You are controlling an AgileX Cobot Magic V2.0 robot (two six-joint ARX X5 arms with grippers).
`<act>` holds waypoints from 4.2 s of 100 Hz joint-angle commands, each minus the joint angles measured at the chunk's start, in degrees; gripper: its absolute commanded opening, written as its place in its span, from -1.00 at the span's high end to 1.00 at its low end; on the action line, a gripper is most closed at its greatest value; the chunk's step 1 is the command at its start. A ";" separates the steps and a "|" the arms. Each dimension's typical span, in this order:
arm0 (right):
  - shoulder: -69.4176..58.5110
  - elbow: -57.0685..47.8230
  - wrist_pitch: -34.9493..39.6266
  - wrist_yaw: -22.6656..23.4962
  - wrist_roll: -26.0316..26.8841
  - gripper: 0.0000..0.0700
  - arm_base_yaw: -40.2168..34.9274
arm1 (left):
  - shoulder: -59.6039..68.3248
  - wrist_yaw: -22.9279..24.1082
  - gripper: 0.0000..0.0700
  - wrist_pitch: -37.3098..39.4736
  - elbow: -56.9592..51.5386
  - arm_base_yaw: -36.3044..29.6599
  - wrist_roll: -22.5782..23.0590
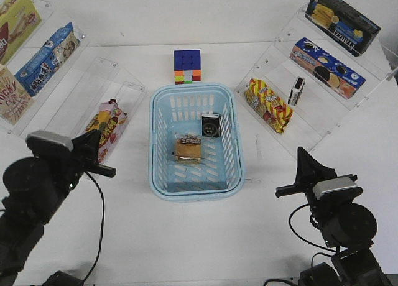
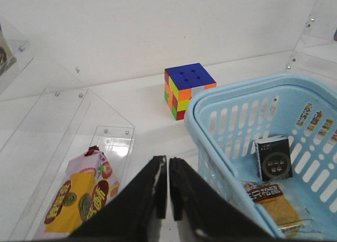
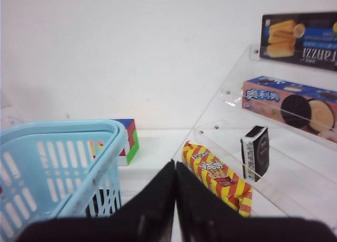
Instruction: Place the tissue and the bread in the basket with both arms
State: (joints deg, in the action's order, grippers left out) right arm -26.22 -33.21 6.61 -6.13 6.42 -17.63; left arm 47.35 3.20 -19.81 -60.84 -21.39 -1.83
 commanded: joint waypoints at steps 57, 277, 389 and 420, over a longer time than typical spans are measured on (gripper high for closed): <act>-0.46 -0.11 -0.55 0.04 -0.46 1.00 -0.31 | -14.88 0.00 1.00 17.97 25.40 -0.17 -1.27; 1.49 1.42 -0.20 -1.57 -9.09 1.00 1.31 | -47.10 -6.23 1.00 19.93 60.04 23.45 0.50; 26.14 32.48 -0.85 1.62 -12.39 1.00 16.11 | -47.10 -6.23 1.00 19.91 60.04 23.45 0.50; 26.14 32.48 -0.85 1.62 -12.39 1.00 16.11 | -47.10 -6.23 1.00 19.91 60.04 23.45 0.50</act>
State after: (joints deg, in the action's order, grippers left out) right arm -0.12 -0.82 6.55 -4.54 -6.98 -1.48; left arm 0.32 -3.01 -0.51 -1.96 2.00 -2.04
